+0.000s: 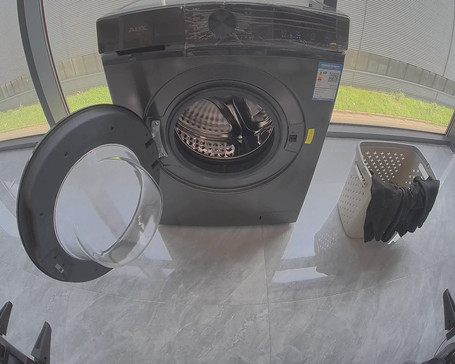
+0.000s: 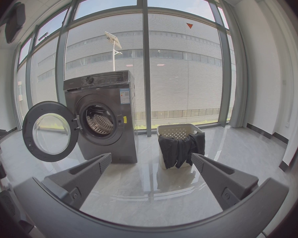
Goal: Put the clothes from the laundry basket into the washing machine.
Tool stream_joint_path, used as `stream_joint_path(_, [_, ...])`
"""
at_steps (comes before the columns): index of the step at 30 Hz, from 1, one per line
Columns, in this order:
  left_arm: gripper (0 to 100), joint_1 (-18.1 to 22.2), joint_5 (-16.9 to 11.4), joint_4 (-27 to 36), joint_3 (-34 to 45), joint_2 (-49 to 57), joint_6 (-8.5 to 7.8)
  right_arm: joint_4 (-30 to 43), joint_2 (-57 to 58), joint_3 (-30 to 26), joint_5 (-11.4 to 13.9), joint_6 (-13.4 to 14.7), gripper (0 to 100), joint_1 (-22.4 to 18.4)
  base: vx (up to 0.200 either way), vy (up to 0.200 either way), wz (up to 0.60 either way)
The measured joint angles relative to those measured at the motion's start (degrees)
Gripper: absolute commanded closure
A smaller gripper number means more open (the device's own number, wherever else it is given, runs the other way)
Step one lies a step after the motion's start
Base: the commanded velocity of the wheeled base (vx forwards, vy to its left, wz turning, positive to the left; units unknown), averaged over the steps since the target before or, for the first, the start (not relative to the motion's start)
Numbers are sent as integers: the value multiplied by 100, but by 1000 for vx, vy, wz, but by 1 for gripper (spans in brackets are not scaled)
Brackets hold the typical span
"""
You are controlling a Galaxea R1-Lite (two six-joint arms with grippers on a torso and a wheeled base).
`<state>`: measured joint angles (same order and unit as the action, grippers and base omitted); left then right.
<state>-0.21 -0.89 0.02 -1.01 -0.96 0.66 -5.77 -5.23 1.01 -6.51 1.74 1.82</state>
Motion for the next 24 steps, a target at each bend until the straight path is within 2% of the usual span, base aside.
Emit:
stream_joint_path(3, [0, 2, 0, 0, 0, 0, 10, 104, 39, 0, 602, -68, 0, -302, 0, 0, 0])
stream_joint_path(5, [0, 2, 0, 0, 0, 0, 12, 254, 61, 0, 781, -108, 0, -383, 0, 0, 0])
stream_joint_path(12, [0, 2, 5, -2, 0, 0, 16, 786, 273, 0, 792, -215, 0, -296, 0, 0, 0])
stream_joint_path(24, [0, 2, 10, 0, 0, 0, 13, 584, 444, 0, 777, -212, 0, -197, 0, 0, 0])
